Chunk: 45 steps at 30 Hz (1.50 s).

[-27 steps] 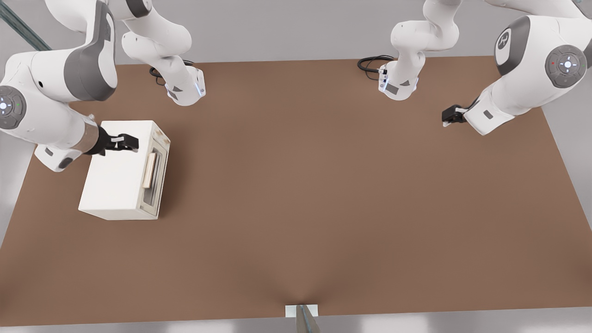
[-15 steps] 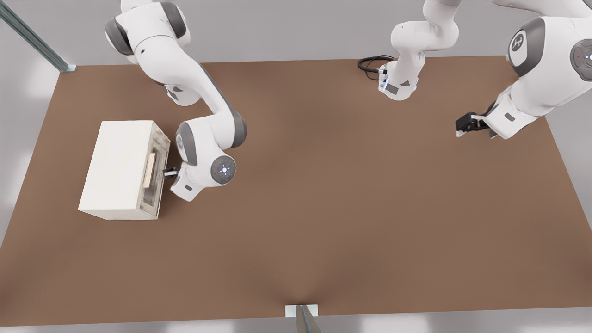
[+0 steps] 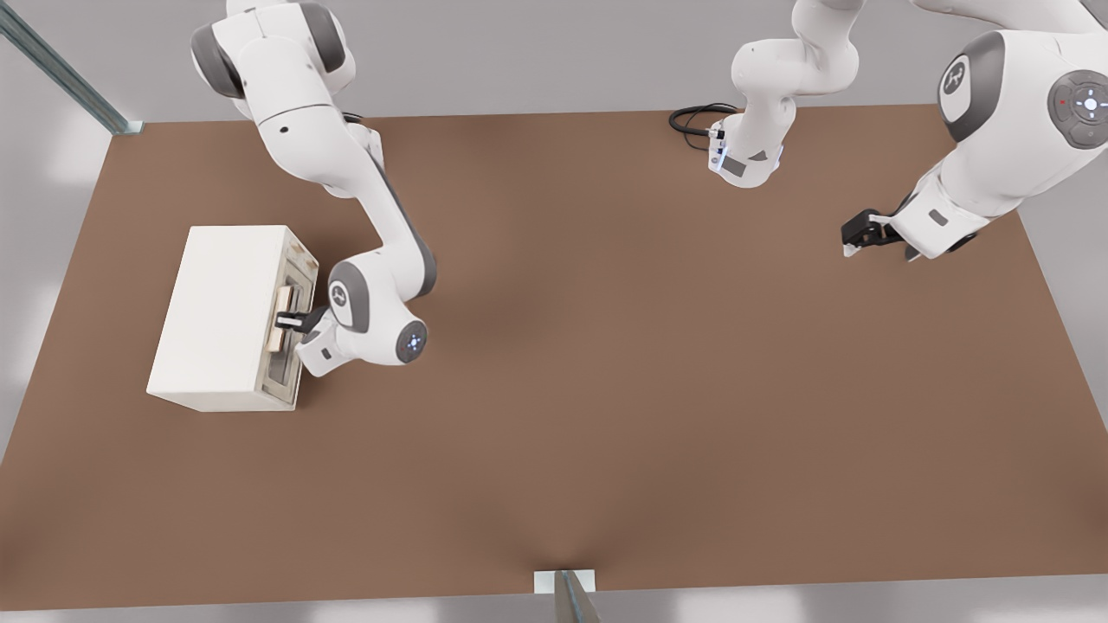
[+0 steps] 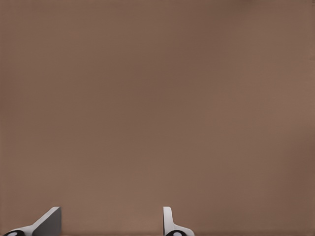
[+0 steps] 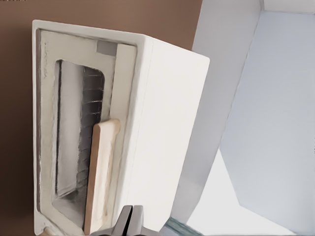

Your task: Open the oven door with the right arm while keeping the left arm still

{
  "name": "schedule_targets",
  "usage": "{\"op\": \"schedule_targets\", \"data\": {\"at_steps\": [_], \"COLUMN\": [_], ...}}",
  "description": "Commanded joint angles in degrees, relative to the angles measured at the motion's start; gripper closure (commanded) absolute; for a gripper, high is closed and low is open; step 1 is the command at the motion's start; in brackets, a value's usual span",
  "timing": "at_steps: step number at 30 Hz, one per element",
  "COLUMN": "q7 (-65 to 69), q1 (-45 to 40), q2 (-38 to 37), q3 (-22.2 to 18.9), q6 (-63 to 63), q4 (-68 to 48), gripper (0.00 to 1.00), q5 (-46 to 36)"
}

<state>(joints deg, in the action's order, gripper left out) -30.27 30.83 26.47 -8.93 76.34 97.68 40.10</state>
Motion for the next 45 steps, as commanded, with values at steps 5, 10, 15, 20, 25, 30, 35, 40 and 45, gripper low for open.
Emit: {"op": "schedule_targets", "data": {"at_steps": [5, 10, 15, 20, 25, 30, 35, 40, 45], "q7": [-17.36, -17.36, -17.45, -17.45, -17.54, -17.54, -18.59, -18.44, 21.83], "q1": [-0.15, -0.85, -1.56, -2.08, -2.08, -2.0, 0.64, 3.02, -18.61], "q2": [-0.54, -0.89, -0.63, 0.08, 0.43, 0.6, 0.6, -1.58, -12.75], "q3": [-0.21, -0.3, -0.74, -0.74, -0.65, -0.65, -0.3, 2.34, 3.66], "q6": [4.34, 5.75, 6.63, 7.68, 7.68, 7.68, 6.63, 5.49, -1.98], "q4": [4.1, 7.35, 7.7, 8.58, 9.28, 9.28, 7.7, -1.25, -16.65], "gripper": [0.79, 0.79, 0.79, 0.79, 0.79, 0.79, 0.79, 0.79, 0.44], "q5": [1.3, 1.3, 1.39, 2.18, 2.0, 2.0, 1.48, -12.65, -43.7]}}
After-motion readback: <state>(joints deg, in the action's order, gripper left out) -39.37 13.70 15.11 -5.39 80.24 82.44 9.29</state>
